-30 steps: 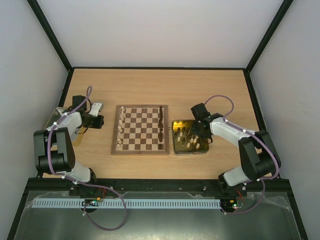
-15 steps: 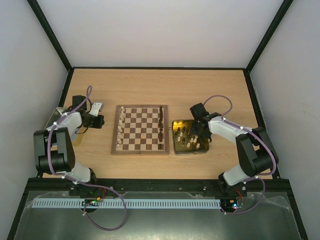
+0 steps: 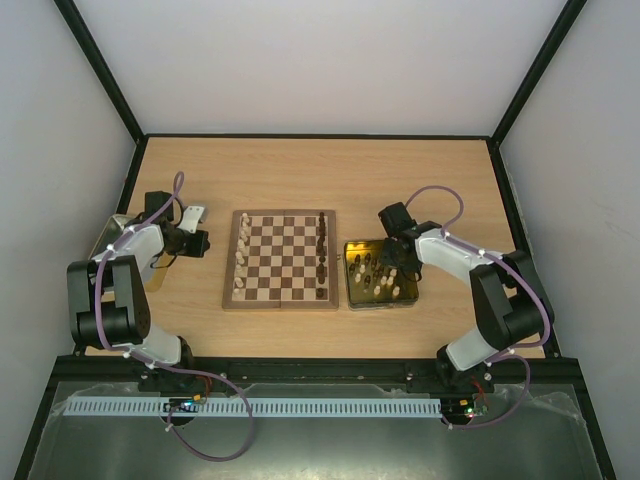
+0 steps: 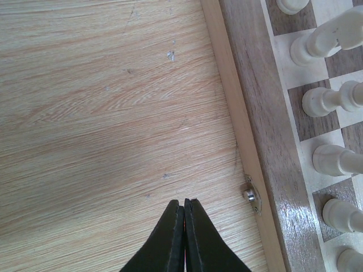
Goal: Set up the chess pieces on the board
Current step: Pick up the chess piece from the storage box, then place the chess piece on the chessboard.
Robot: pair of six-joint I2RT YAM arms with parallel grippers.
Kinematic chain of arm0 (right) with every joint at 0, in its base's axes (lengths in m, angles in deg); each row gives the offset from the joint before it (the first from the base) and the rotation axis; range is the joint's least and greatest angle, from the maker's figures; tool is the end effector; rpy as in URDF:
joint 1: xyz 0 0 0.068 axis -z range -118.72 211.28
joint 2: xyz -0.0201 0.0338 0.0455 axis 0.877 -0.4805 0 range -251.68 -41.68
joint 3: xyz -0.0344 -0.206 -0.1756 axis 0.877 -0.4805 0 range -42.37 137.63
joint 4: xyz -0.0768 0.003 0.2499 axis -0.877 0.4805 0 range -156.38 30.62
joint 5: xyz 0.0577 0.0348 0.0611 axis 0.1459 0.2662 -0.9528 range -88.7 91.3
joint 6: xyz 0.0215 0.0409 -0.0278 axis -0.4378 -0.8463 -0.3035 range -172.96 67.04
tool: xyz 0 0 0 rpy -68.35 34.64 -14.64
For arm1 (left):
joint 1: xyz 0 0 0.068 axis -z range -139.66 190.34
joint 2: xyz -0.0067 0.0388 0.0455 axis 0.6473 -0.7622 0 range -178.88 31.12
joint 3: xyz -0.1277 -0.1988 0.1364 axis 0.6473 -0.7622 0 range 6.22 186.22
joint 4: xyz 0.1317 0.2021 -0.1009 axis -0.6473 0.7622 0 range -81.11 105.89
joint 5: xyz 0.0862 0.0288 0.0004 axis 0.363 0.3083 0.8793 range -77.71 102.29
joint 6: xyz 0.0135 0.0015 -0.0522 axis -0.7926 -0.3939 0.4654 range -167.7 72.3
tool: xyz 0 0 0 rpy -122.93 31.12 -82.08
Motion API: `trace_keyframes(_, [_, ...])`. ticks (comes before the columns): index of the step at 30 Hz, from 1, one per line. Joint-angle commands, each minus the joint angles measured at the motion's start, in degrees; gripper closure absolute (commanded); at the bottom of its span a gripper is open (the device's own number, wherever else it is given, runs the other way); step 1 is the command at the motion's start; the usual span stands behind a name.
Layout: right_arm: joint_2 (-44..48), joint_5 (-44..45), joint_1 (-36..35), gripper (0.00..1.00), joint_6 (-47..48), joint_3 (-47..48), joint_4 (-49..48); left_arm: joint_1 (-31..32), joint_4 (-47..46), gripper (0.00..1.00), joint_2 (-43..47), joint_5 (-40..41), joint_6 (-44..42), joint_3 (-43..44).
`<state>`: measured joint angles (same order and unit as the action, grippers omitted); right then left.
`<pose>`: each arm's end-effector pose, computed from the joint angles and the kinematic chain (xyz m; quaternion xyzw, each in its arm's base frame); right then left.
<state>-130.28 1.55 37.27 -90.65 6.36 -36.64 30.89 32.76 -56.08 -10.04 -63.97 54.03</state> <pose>0.2542 0.1130 0.1637 0.1176 0.9772 0.0889 0.1531 0.2810 0.0330 0.1726 0.1015 0.9501 -0.1331 0.2632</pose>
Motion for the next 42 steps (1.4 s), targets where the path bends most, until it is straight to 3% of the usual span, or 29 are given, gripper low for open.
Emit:
trace_keyframes(1, [-0.7,1.5,0.2,0.88,-0.1,1.4,1.9,0.0,0.3,0.96,1.2,-1.1,-0.2,-0.4])
trace_keyframes(9, [0.7,1.3,0.2,0.98,-0.1,1.2,3.7,0.0,0.4,0.96,1.4,-1.8,-0.4,-0.3])
trace_keyframes(23, [4.8,5.6,-1.4,0.98,1.1,11.1,13.4,0.0,0.2,0.97,2.6,-1.9,-0.3,-0.6])
trace_keyframes(31, [-1.6,9.1,-14.6,0.98,-0.5,29.1,20.3,-0.1,-0.2,0.97,3.3,-1.1,-0.1,-0.9])
trace_keyframes(37, [-14.6,7.6,-21.4,0.98,0.1,47.6,22.1,-0.1,-0.6,0.97,3.6,-0.5,0.2,-1.1])
trace_keyframes(42, [-30.6,5.4,-26.6,0.98,0.6,68.5,25.3,-0.3,-1.1,0.97,3.5,0.8,0.5,-1.2])
